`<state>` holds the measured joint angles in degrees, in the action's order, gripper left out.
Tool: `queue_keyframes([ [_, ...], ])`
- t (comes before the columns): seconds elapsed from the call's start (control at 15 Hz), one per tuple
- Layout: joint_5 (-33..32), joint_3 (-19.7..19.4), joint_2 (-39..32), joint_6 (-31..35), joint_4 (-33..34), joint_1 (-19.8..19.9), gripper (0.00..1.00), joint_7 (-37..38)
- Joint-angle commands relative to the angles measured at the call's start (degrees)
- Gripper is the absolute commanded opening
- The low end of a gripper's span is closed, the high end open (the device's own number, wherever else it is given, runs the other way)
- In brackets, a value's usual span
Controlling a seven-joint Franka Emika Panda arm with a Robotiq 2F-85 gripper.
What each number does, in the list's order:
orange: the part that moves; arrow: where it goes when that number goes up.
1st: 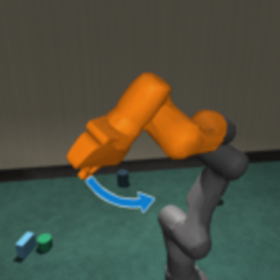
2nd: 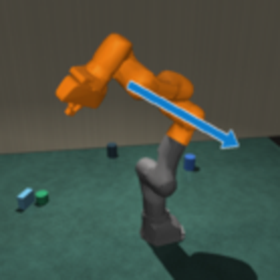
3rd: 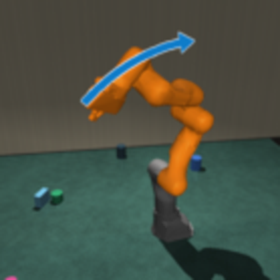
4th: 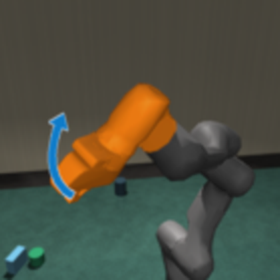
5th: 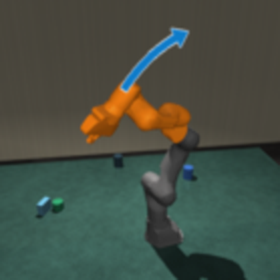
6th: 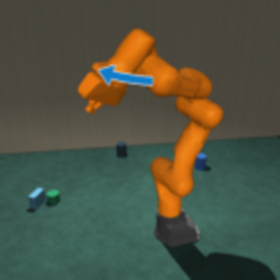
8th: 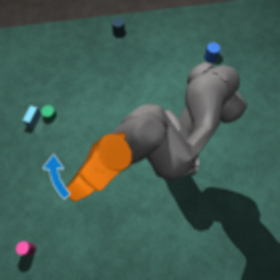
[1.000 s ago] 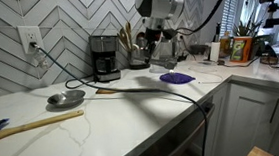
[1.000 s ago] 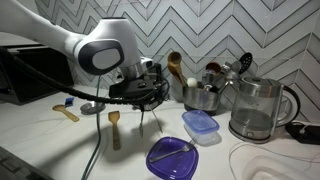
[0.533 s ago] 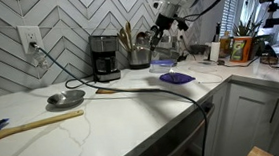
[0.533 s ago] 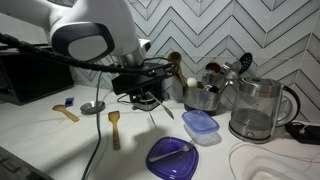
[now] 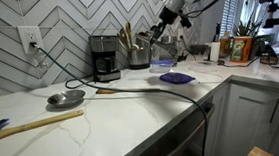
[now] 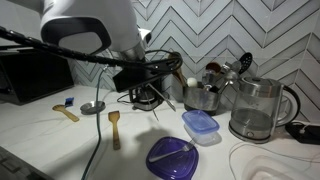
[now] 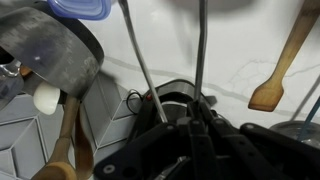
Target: Put the tongs in the silver holder
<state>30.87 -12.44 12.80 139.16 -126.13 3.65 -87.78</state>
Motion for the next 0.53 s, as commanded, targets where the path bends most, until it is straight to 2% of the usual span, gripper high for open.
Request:
queue_keyframes([
  [0.0,-0.3,-0.5,0.0,0.0,0.0,-0.6,0.01,0.3],
  [0.13,2.8,-1.9,-2.5,0.3,3.6,-0.8,0.01,-1.2],
  [0.27,6.9,-3.4,-4.6,-1.3,7.4,-1.0,0.01,-5.7],
  [0.47,16.2,-5.1,-8.2,-7.2,14.6,-0.2,0.01,-14.7],
])
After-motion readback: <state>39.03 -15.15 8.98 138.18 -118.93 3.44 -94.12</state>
